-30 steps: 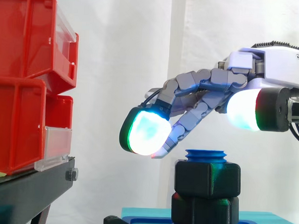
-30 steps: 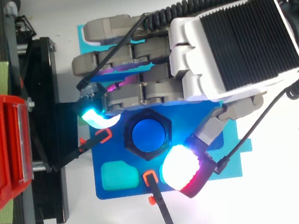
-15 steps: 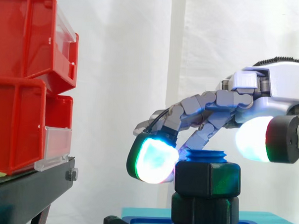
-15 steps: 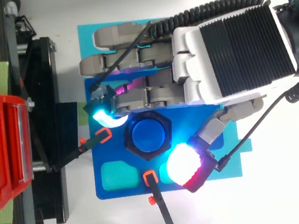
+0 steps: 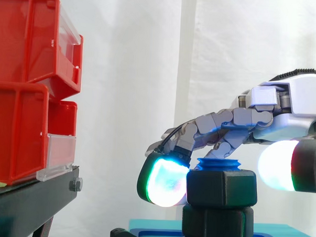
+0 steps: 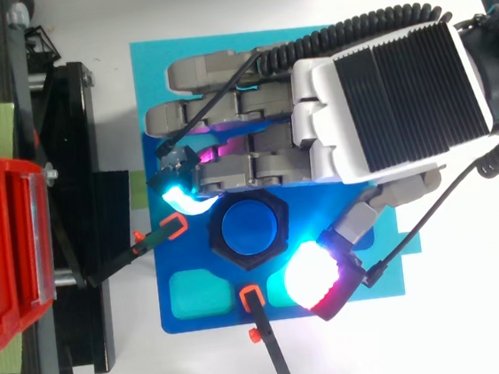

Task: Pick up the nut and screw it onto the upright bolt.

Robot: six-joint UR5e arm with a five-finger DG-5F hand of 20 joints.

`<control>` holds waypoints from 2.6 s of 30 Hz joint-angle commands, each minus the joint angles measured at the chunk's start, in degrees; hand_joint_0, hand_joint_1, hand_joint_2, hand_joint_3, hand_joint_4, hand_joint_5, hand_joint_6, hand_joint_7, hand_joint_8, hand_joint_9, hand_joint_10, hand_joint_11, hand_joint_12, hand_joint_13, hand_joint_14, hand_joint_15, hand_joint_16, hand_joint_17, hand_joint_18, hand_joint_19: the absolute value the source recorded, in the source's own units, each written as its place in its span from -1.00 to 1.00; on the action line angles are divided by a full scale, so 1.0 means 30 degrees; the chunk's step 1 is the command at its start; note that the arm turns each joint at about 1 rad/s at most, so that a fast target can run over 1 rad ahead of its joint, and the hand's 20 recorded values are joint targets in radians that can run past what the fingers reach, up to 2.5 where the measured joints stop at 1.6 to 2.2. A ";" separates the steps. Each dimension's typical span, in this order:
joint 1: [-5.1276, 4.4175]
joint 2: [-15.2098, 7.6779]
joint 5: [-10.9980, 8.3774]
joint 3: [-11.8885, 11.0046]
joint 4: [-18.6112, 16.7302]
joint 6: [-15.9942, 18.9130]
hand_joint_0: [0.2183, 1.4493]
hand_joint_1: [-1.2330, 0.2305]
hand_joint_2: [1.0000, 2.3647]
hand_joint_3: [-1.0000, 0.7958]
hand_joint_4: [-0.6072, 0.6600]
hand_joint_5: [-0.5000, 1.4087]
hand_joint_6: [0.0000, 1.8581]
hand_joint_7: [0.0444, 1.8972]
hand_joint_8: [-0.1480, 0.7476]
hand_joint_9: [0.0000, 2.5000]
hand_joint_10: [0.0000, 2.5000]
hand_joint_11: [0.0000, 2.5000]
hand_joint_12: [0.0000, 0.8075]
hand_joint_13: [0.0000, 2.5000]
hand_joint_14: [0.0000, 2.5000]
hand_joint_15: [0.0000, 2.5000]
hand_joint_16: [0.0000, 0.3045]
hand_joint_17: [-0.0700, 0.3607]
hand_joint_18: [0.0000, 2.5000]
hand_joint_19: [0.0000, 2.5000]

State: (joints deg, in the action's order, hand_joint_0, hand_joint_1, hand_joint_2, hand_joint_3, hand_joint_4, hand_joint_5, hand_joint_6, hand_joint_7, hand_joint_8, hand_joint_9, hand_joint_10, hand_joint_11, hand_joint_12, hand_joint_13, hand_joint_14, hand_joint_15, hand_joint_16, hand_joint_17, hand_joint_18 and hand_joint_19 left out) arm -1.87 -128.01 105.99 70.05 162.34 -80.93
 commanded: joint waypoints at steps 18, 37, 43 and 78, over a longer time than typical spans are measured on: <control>0.0241 0.0014 0.0059 0.0000 0.0175 -0.0037 -0.60 0.27 -1.00 -0.44 0.24 -0.52 -0.46 0.38 -0.09 -0.50 -1.00 -1.00 -0.23 -0.80 -1.00 -1.00 -0.78 -0.33 -1.00 -1.00; 0.0563 0.0014 0.0001 0.0000 0.0527 -0.0037 -0.63 0.34 -1.00 -0.44 0.27 -0.42 -0.46 0.46 -0.12 -0.25 -1.00 -1.00 -0.27 -0.63 -1.00 -1.00 -0.81 -0.37 -0.99 -1.00; 0.0651 0.0014 0.0001 0.0000 0.0732 -0.0037 -0.62 0.32 -1.00 -0.44 0.18 -0.38 -0.46 0.54 -0.20 -0.05 -1.00 -1.00 -0.37 -0.46 -1.00 -1.00 -0.85 -0.44 -0.80 -1.00; 0.1354 0.1040 0.0499 0.0000 0.1406 -0.0095 -0.60 0.33 -1.00 -0.44 0.16 -0.71 -0.46 -0.24 -0.15 -0.76 -1.00 -1.00 -0.15 -0.94 -1.00 -1.00 -0.72 -0.23 -1.00 -1.00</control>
State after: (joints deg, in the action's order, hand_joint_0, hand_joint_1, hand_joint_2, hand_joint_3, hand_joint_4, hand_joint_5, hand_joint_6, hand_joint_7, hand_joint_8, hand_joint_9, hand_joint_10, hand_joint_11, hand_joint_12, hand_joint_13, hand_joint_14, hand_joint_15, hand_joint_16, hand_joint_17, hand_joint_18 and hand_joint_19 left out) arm 2.01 -125.77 107.29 70.03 165.87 -81.12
